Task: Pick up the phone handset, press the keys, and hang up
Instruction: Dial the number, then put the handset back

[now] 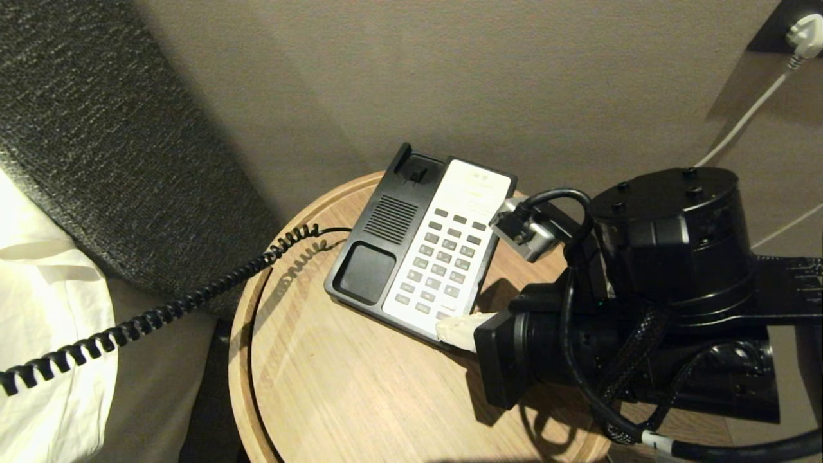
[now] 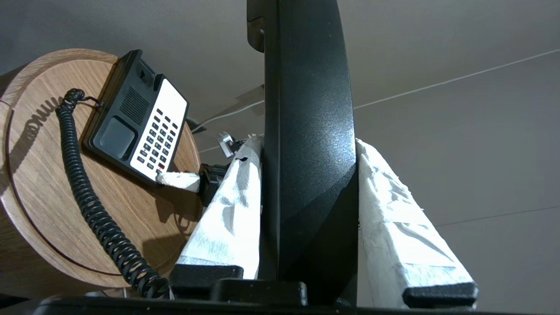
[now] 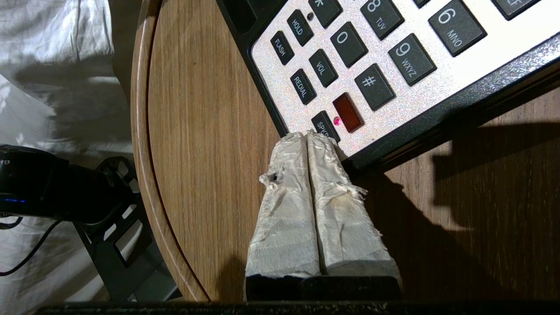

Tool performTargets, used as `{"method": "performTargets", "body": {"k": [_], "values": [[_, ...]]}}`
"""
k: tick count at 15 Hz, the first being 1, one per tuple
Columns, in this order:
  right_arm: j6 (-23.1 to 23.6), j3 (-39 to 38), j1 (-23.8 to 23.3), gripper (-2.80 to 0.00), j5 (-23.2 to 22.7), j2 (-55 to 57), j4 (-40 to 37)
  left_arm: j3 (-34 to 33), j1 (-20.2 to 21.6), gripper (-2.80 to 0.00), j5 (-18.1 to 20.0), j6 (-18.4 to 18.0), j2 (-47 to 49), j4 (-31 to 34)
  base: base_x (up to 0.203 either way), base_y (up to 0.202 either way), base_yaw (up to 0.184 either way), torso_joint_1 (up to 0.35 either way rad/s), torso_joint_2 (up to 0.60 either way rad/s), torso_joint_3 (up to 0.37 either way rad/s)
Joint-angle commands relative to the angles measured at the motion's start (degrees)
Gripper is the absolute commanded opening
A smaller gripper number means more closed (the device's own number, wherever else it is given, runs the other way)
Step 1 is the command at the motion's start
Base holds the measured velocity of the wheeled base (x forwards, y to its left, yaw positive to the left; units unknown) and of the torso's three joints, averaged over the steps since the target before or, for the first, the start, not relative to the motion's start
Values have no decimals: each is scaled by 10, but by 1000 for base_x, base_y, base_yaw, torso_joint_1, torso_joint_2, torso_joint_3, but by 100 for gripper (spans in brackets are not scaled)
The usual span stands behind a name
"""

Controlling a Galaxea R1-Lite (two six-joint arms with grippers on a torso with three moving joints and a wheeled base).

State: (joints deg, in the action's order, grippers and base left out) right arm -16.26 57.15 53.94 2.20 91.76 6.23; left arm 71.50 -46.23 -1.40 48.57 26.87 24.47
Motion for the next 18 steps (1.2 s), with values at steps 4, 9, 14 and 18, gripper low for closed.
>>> {"method": "performTargets", "body": {"k": [4,9,14,18], "values": [[-2,0,0,-280,3,-61,-14,-11,0,-280,5,0,8,2,0,0,0,0,0,0],[-3,6,0,-280,4,-114,-49,-33,0,-280,8,-5,28,2,0,0,0,0,0,0],[-4,-12,-1,-280,36,-177,-99,-29,1,-280,10,-92,129,4,0,0,0,0,0,0],[-5,-20,-17,-280,100,-227,-125,-28,5,-280,-62,-280,254,5,0,0,0,0,0,0]]}}
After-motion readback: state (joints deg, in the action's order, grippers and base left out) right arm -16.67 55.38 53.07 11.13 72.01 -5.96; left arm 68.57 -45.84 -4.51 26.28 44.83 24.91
